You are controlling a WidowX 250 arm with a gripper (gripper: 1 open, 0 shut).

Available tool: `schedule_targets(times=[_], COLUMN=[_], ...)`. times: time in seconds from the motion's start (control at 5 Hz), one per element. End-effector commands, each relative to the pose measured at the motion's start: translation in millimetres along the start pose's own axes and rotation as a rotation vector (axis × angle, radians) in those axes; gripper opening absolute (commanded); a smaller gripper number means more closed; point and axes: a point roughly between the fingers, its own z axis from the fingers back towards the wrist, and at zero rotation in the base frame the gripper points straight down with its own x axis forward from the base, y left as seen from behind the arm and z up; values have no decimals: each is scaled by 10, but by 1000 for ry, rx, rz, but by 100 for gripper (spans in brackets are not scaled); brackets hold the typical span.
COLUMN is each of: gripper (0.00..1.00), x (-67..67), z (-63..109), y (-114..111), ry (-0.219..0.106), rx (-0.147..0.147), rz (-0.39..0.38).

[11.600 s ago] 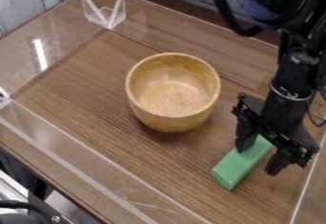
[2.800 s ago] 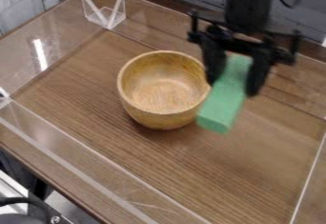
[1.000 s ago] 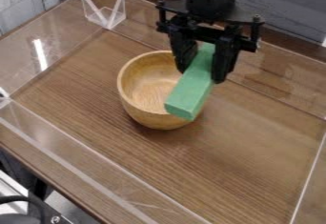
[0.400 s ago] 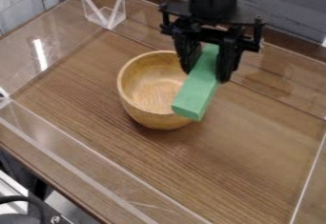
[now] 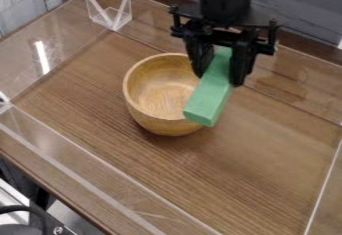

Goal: Put the green block in the brown bowl

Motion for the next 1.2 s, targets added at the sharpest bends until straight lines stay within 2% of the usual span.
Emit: schedule_targets(times=[0.0,1.0], gripper=[0,0], x=[48,94], z=[61,32], y=[9,115], ry=[-34,-43], rx=[-9,-20], rz=[3,23])
